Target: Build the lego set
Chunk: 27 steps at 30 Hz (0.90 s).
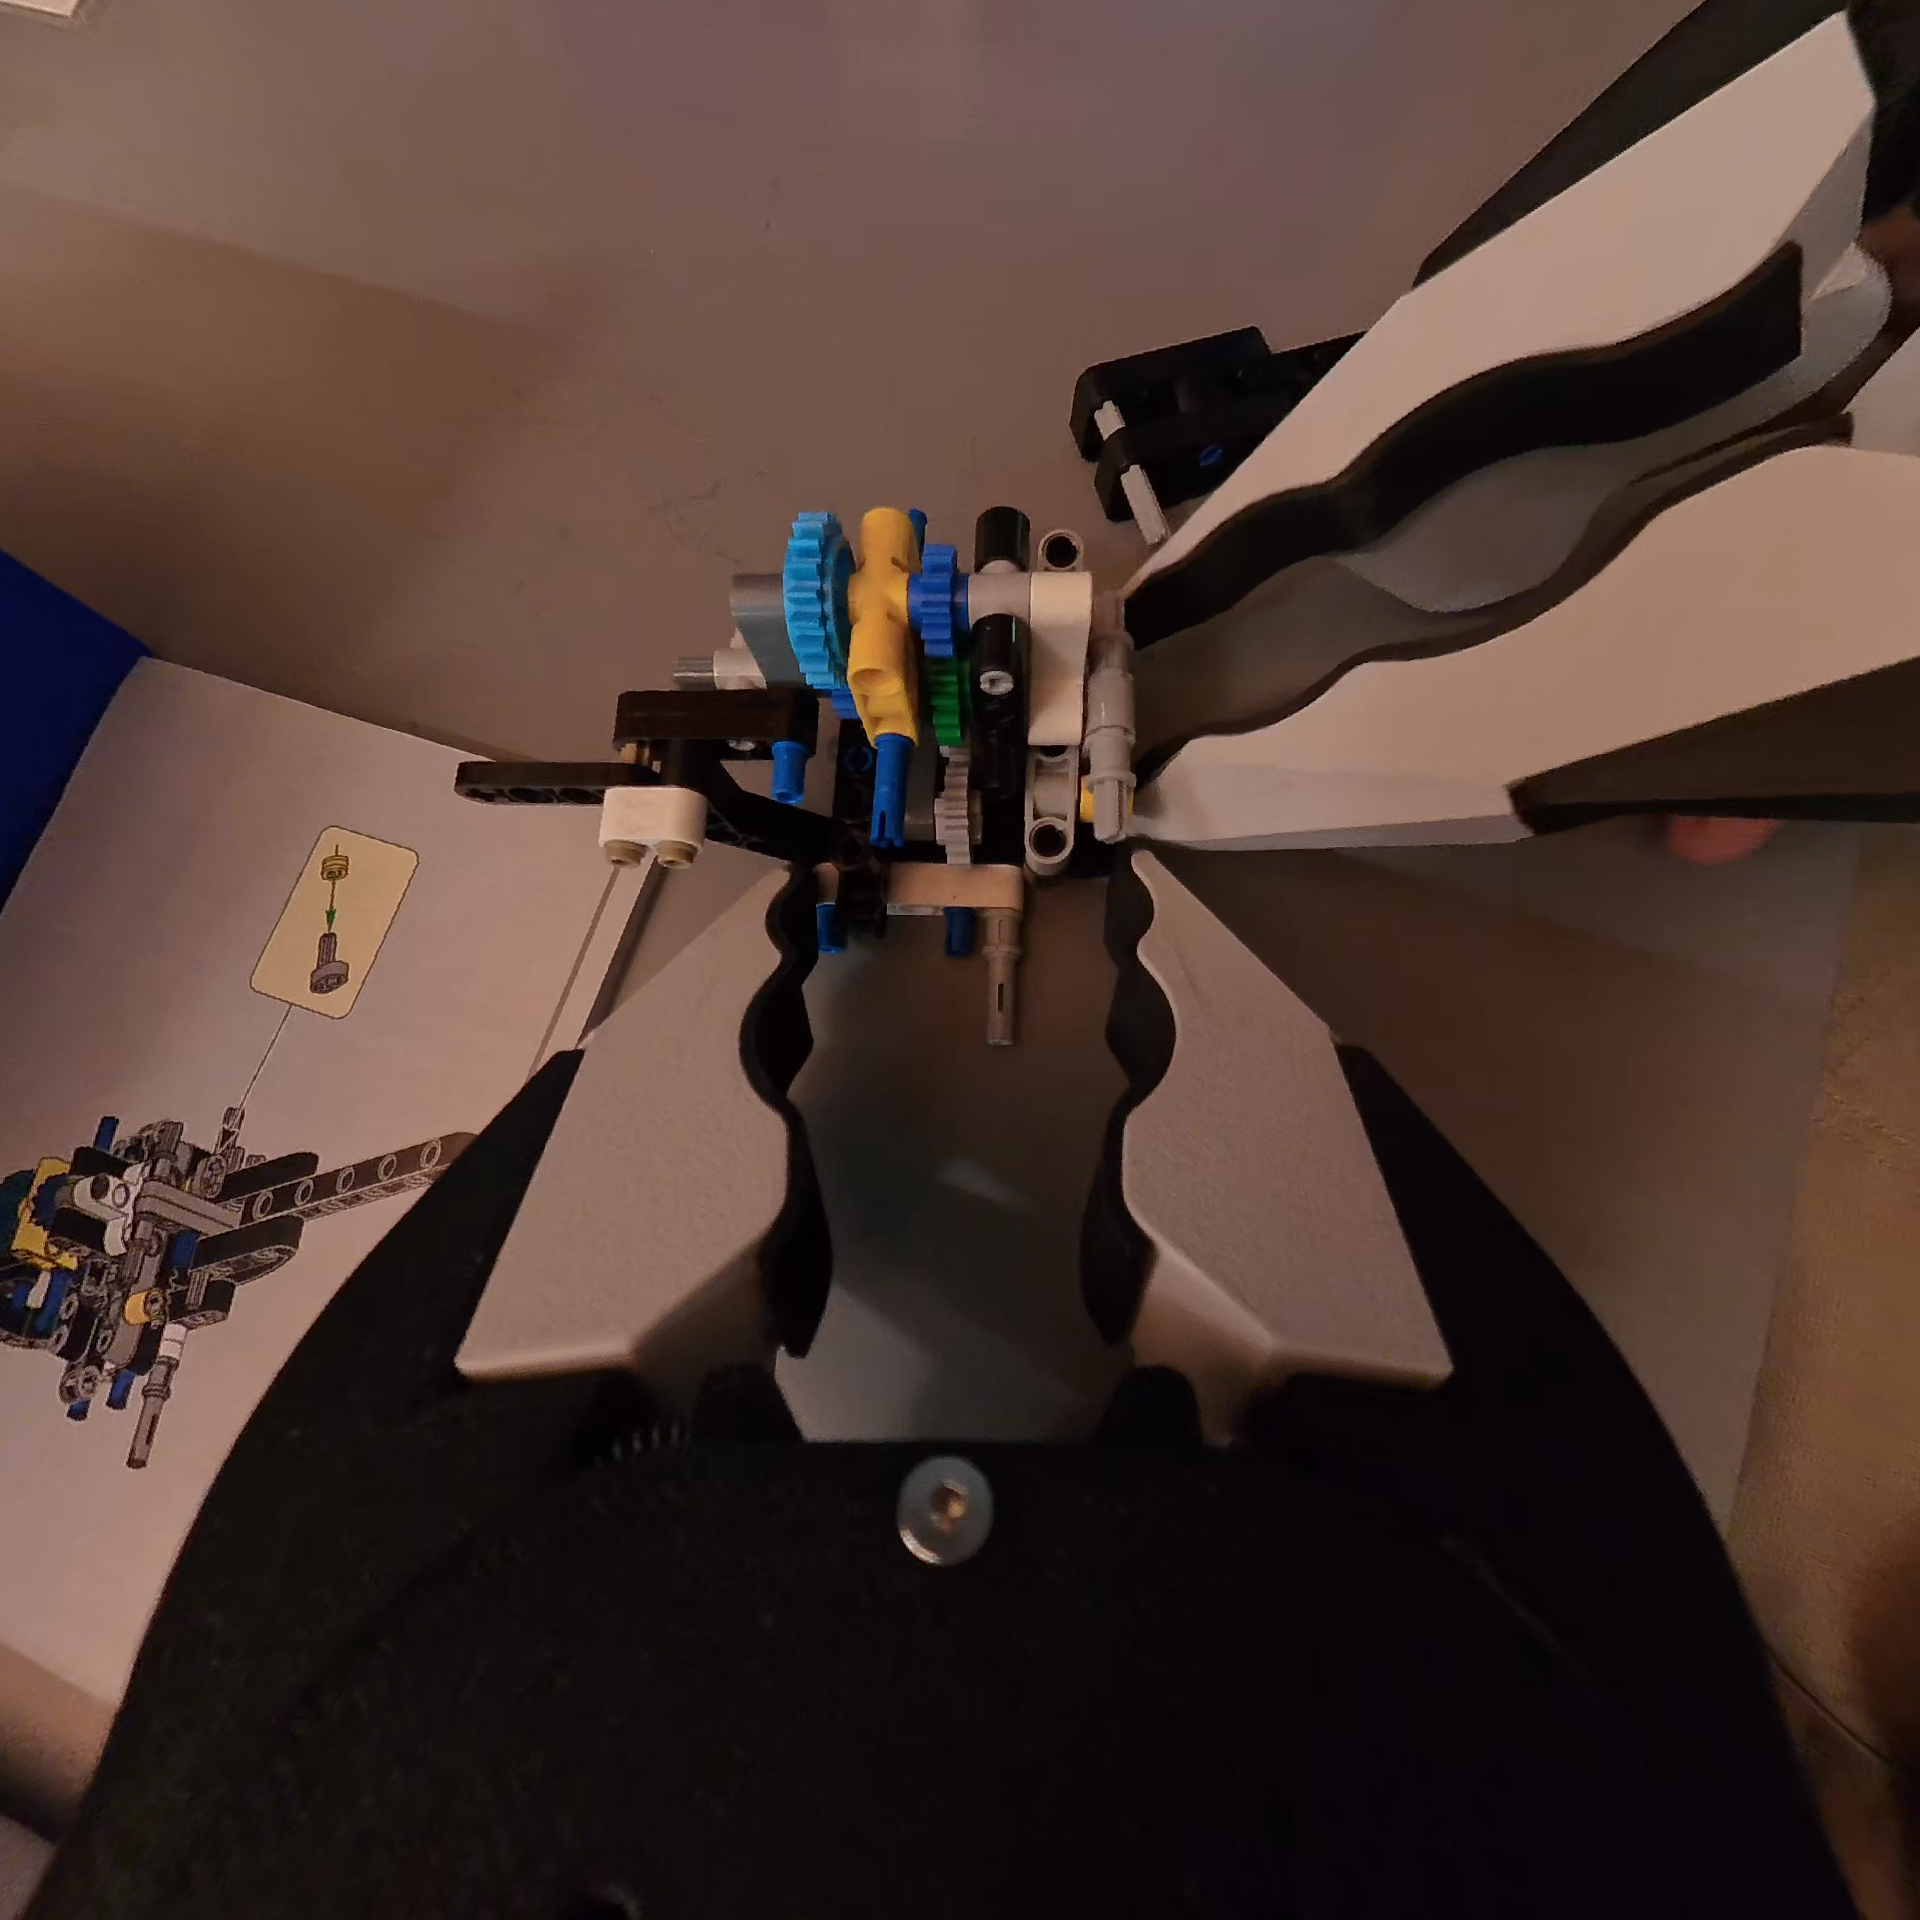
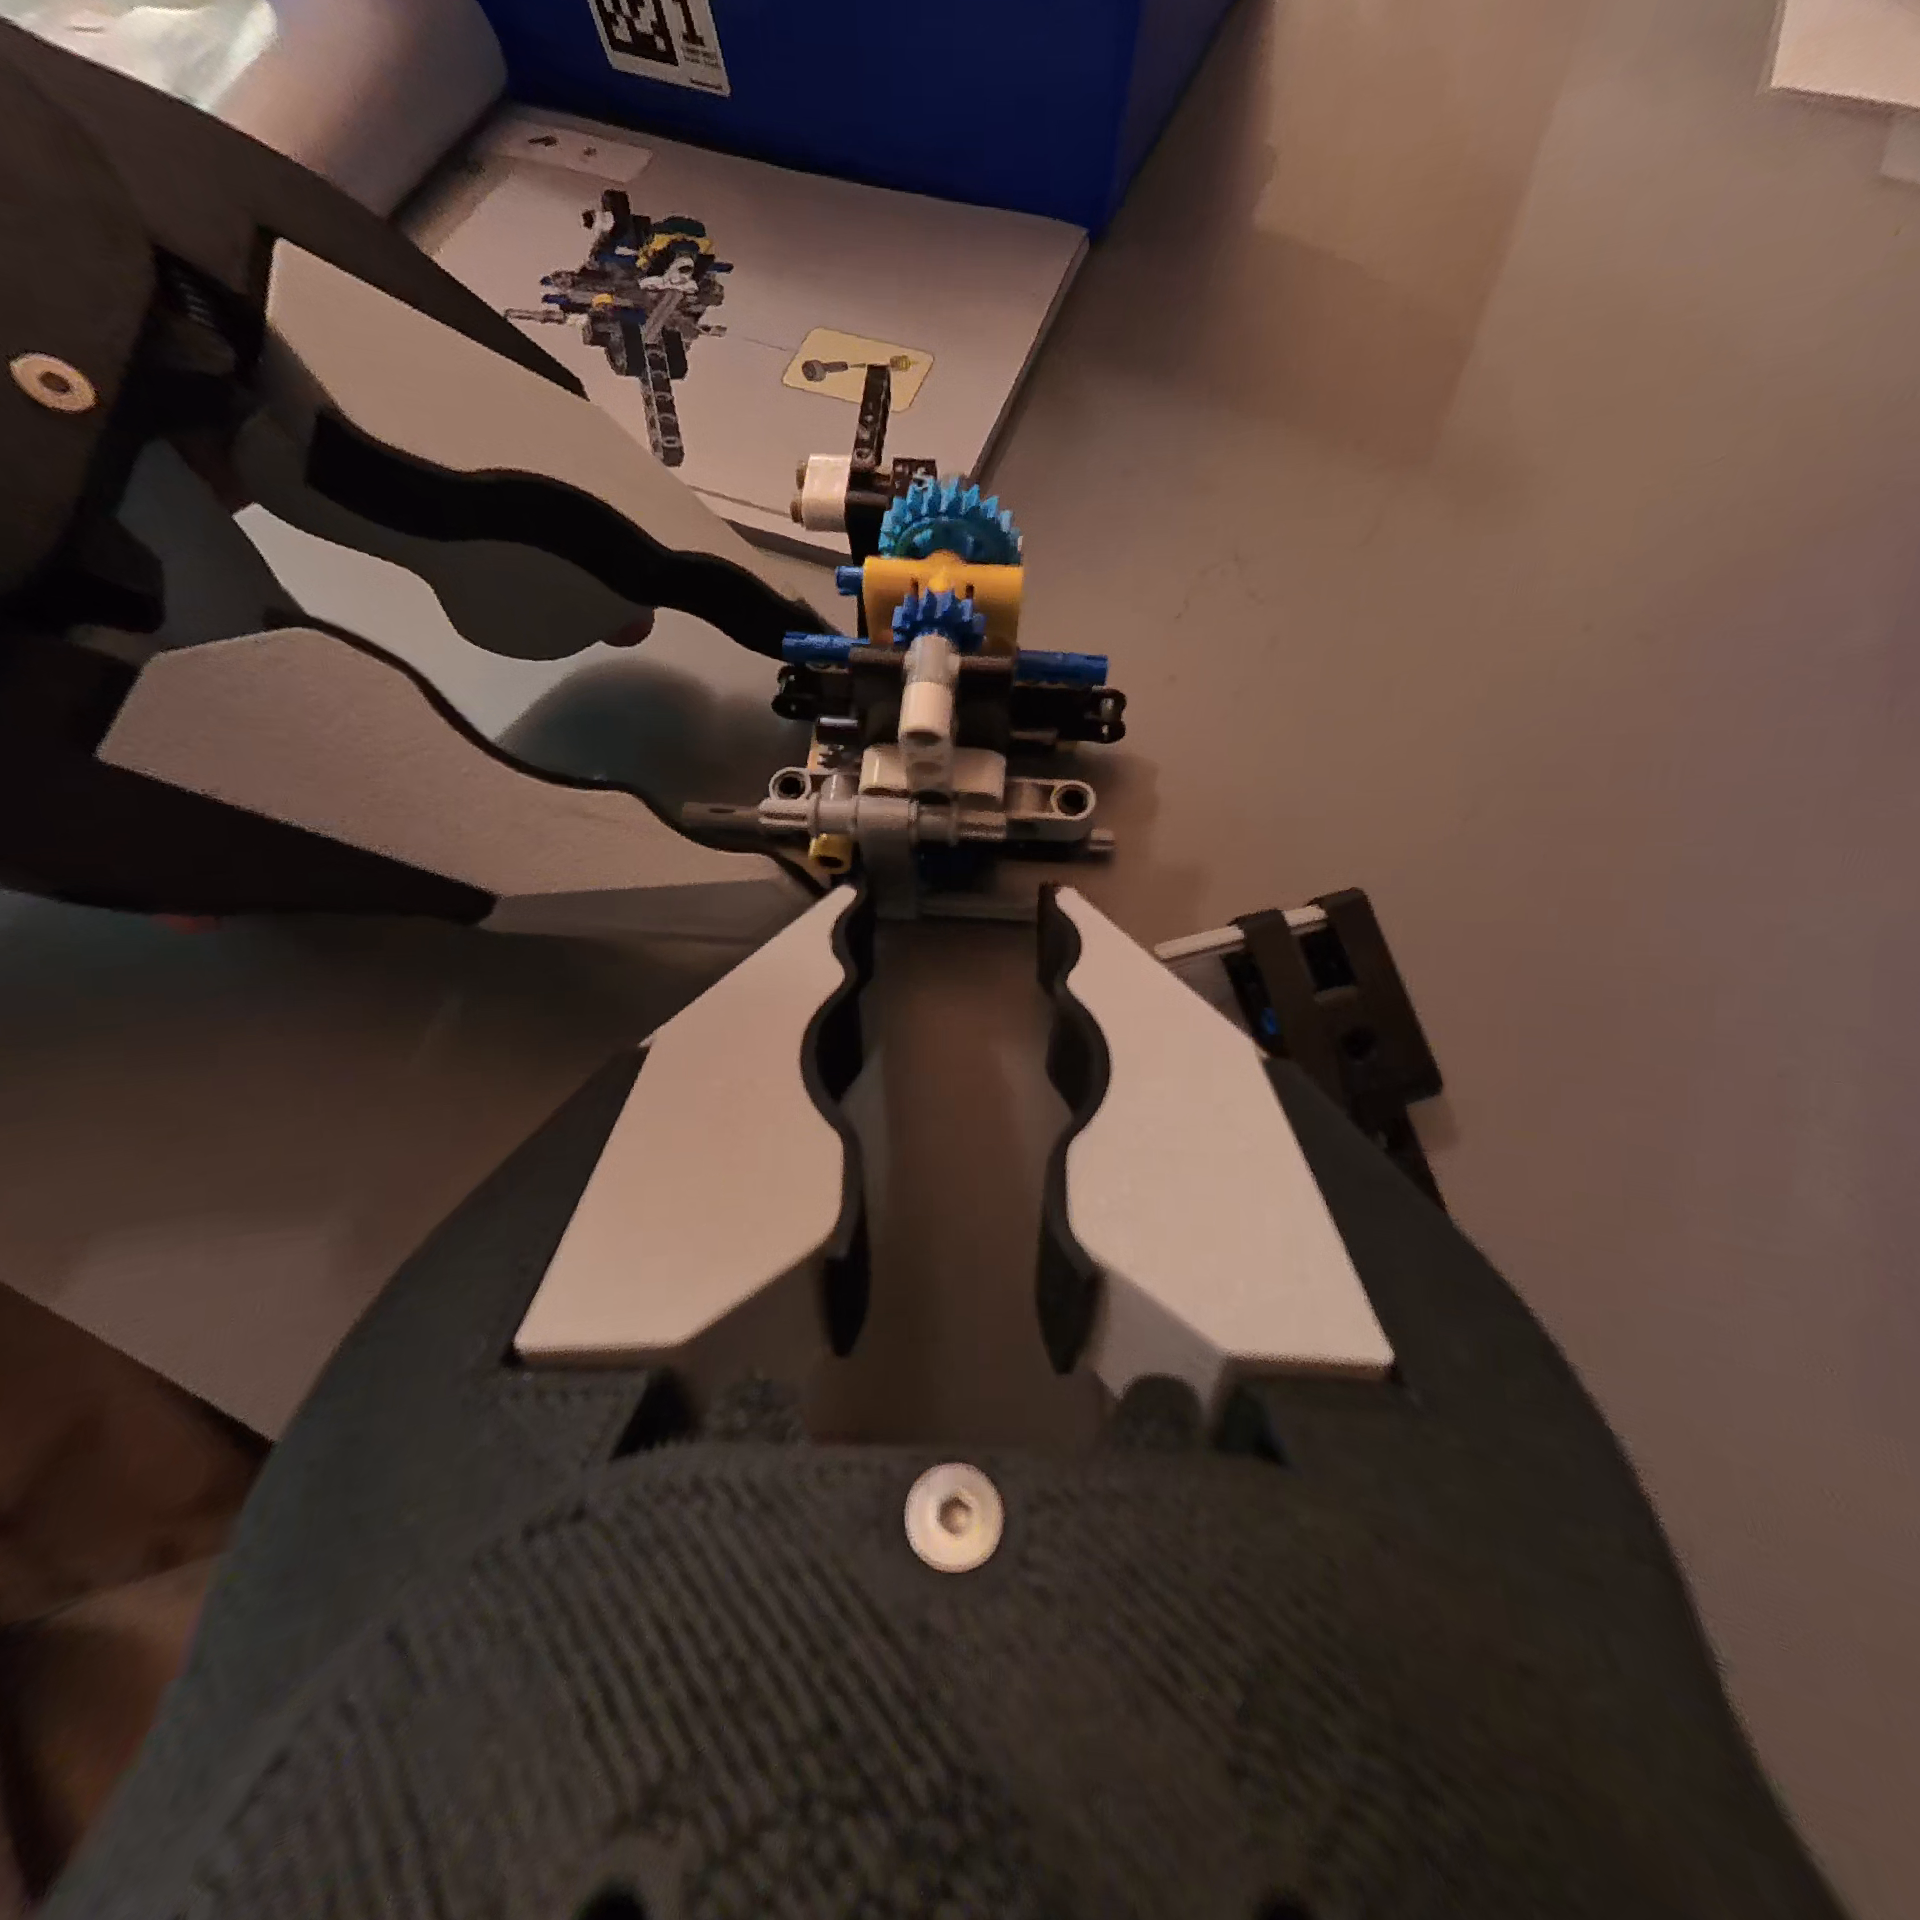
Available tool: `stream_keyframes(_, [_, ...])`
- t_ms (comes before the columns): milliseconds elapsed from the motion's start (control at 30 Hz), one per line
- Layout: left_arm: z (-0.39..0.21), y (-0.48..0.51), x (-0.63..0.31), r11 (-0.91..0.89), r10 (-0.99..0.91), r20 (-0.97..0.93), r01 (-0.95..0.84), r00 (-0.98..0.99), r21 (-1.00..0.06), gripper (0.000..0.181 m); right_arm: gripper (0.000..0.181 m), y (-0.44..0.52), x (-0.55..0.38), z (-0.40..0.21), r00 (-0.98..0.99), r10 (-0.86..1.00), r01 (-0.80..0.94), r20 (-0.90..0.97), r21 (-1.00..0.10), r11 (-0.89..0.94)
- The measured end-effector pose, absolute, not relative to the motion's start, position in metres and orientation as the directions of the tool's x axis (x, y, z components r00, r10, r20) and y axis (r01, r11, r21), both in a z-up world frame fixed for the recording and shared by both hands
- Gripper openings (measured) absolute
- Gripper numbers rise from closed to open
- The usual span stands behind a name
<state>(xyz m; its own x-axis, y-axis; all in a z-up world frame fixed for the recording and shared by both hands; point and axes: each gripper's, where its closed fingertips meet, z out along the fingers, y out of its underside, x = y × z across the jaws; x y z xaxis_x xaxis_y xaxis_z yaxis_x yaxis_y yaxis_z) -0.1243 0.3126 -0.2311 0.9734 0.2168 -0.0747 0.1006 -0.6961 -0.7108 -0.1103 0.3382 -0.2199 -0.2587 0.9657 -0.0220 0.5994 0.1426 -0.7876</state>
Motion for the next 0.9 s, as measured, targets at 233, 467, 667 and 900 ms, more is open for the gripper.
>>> stream_keyframes(233, [-0.2311, 0.3125, -0.1243, -0.696, 0.217, -0.075, 0.1, 0.973, -0.711, 0.057, 0.037, 0.3403, -0.1111, -0.2209, -0.242, 0.968, 0.617, -0.068, -0.781, 0.1])
stream_keyframes(467, [-0.2311, 0.3126, -0.1243, -0.696, 0.217, -0.073, 0.102, 0.974, -0.711, 0.057, 0.034, 0.3373, -0.1108, -0.2224, -0.26, 0.954, 0.641, -0.146, -0.766, 0.058])
stream_keyframes(667, [-0.2311, 0.3127, -0.1242, -0.696, 0.217, -0.072, 0.102, 0.974, -0.711, 0.056, 0.034, 0.3372, -0.1107, -0.2227, -0.263, 0.953, 0.643, -0.15, -0.764, 0.057])
stream_keyframes(900, [-0.2313, 0.3129, -0.1237, -0.696, 0.214, -0.069, 0.103, 0.974, -0.711, 0.057, 0.033, 0.3371, -0.1103, -0.2227, -0.272, 0.954, 0.638, -0.127, -0.766, 0.08])
